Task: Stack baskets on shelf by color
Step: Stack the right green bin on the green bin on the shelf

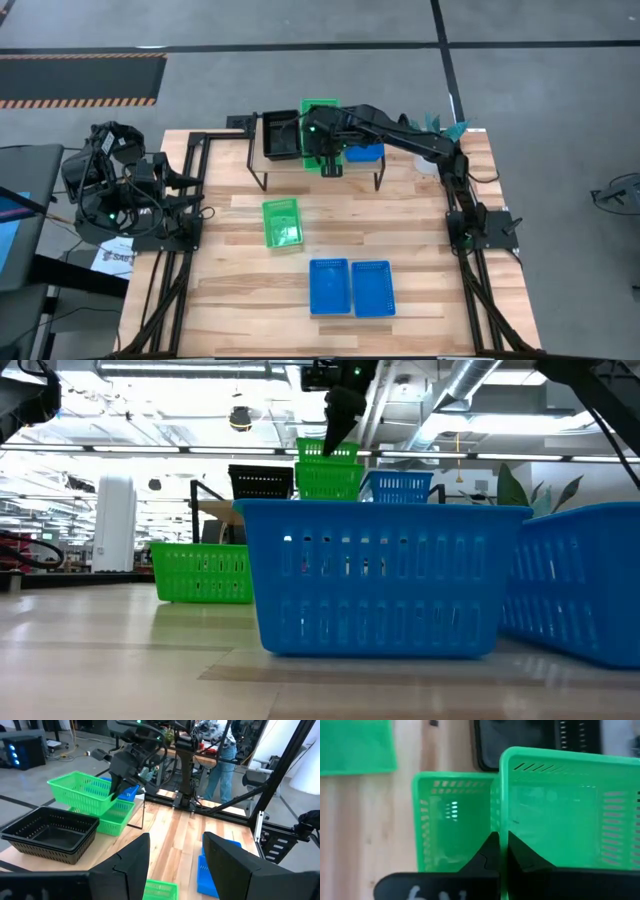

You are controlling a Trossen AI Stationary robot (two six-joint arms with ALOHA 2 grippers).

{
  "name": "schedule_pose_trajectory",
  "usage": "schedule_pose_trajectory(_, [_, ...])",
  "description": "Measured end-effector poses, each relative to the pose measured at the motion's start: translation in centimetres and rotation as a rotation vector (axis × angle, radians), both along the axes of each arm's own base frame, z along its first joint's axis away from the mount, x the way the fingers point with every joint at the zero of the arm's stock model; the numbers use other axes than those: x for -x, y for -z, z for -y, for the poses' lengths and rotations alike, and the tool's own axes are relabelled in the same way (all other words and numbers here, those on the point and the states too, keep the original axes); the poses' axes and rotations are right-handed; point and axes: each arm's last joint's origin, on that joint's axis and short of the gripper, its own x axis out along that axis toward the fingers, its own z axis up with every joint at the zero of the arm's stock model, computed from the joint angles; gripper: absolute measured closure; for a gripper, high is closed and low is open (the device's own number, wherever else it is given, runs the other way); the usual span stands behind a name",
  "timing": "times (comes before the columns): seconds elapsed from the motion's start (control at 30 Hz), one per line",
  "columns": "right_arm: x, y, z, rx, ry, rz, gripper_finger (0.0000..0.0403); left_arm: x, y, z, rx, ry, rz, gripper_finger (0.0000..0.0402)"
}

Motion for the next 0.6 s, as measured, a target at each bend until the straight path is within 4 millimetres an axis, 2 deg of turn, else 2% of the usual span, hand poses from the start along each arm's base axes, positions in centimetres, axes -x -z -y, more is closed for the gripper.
schedule_pose_trajectory(0.13, [-0.2,-0.2,-1.1,0.093,-0.005,-0.031,0.0385,0.0,0.0,-0.1,-0.006,0.0,-0.003,0.0228])
schedule_pose_trajectory(0.27, [0.1,-1.0,-2.5,0.1,-0.025,-0.012,0.0386,0.0,0.0,-0.1,-0.005,0.0,-0.003,0.0228])
schedule_pose_trajectory(0.43, [0.7,-1.4,-3.8,0.031,-0.036,-0.02,0.039,0.0,0.0,0.0,-0.003,-0.001,-0.002,0.0228])
schedule_pose_trajectory(0.6, [0.8,-1.2,-3.9,-0.007,-0.035,-0.029,0.0384,0.0,0.0,-0.1,-0.002,-0.001,-0.002,0.0228])
